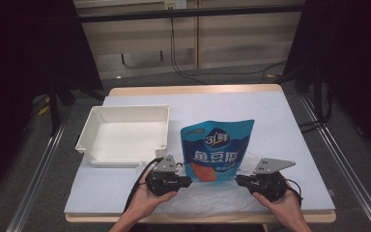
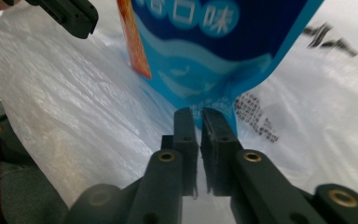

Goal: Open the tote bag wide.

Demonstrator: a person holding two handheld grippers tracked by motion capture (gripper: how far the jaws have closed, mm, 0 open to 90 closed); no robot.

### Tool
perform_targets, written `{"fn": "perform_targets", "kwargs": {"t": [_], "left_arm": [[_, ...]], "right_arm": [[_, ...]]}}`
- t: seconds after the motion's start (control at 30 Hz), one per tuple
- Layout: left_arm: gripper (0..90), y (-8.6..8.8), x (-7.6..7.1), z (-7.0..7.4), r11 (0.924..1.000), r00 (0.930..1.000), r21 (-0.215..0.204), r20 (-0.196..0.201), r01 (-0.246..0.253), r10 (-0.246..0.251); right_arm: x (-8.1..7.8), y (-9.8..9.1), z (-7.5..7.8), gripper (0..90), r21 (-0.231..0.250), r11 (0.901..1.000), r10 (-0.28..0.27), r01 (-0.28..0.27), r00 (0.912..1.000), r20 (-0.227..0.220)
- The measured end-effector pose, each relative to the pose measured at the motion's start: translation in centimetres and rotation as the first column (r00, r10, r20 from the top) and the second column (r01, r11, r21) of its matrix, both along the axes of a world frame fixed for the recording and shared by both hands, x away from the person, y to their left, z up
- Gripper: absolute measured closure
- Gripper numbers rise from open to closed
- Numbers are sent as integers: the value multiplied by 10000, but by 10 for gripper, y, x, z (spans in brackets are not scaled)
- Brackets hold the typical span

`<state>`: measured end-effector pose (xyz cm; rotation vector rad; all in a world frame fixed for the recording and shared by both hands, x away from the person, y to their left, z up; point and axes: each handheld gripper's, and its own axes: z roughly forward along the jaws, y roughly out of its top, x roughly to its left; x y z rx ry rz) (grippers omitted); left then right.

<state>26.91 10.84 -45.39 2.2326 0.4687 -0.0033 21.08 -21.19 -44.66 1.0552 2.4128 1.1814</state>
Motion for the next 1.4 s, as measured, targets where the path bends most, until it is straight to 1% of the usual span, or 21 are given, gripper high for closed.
{"fn": "perform_targets", "kwargs": {"t": [0.07,0.13,0.2,0.27,0.3,0.37,0.4,0.43,0.6,0.7,0.73,0.83,0.87,0.93,0.97,1.0,1.13,1.2,1.3,1.37,1.4], "left_arm": [[842,-3,-1,-8,9998,10000,170,-62,-39,40],[842,-7,-6,-14,9982,9998,571,-56,198,-195],[834,-10,-7,-15,9967,9995,753,-43,313,-311],[832,-13,-9,-17,9939,9977,870,46,673,-680],[832,-15,-11,-20,9918,9962,938,-75,873,-870],[842,-14,-13,-21,9925,9967,915,-152,810,-799],[857,-12,-12,-21,9898,9949,1000,-125,1013,-1005],[877,-13,-14,-22,9918,9953,847,-214,954,-940],[900,-13,-25,-20,9815,9876,1102,-220,1568,-1553],[900,-14,-29,-20,9808,9854,950,-193,1703,-1692],[900,-13,-30,-18,9762,9839,1224,-233,1789,-1774],[900,-15,-31,-19,9753,9807,1035,-177,1953,-1945],[900,-15,-32,-18,9726,9810,1282,-215,1941,-1929],[900,-16,-34,-18,9702,9778,1215,-234,2097,-2084],[900,-15,-33,-16,9620,9711,1330,-428,2384,-2347],[900,-16,-34,-17,9645,9730,1288,-280,2307,-2290],[900,-17,-35,-17,9643,9726,1270,-241,2325,-2313],[900,-17,-36,-18,9685,9762,1237,-101,2162,-2166],[900,-17,-36,-18,9675,9752,1234,-119,2206,-2208],[900,-18,-36,-16,9622,9714,1341,-186,2369,-2365],[900,-18,-37,-17,9628,9711,1275,-199,2382,-2377]], "right_arm": [[1,2,-4,873,-136,9999,-38,37,10000,-87],[2,4,-6,874,-206,9998,-43,40,9998,-175],[2,5,-7,878,-189,9998,-20,16,9998,-221],[2,6,-6,879,-152,9999,-7,5,9999,-146],[1,7,-5,880,-136,9999,-30,29,9999,-130],[0,10,-3,880,-94,9999,90,-90,9999,-75],[0,11,-4,880,-71,9998,191,-192,9998,-82],[0,13,-4,885,-111,9996,271,-272,9996,-121],[2,22,-4,893,55,9990,437,-437,9990,-122],[2,30,-3,893,76,9980,626,-626,9980,-117],[2,32,-4,892,87,9977,667,-665,9977,-158],[4,39,-8,893,163,9966,812,-807,9962,-318],[4,42,-9,892,138,9962,863,-859,9957,-347],[5,49,-10,886,96,9939,1097,-1094,9933,-364],[5,51,-11,886,113,9928,1193,-1189,9919,-430],[6,55,-12,886,73,9915,1303,-1301,9905,-430],[10,65,-13,884,188,9890,1471,-1464,9879,-495],[10,69,-13,884,280,9858,1667,-1653,9842,-594],[10,75,-12,884,148,9834,1814,-1809,9823,-471],[13,76,-11,885,307,9851,1705,-1693,9845,-403],[14,77,-12,886,200,9864,1641,-1634,9856,-401]]}}
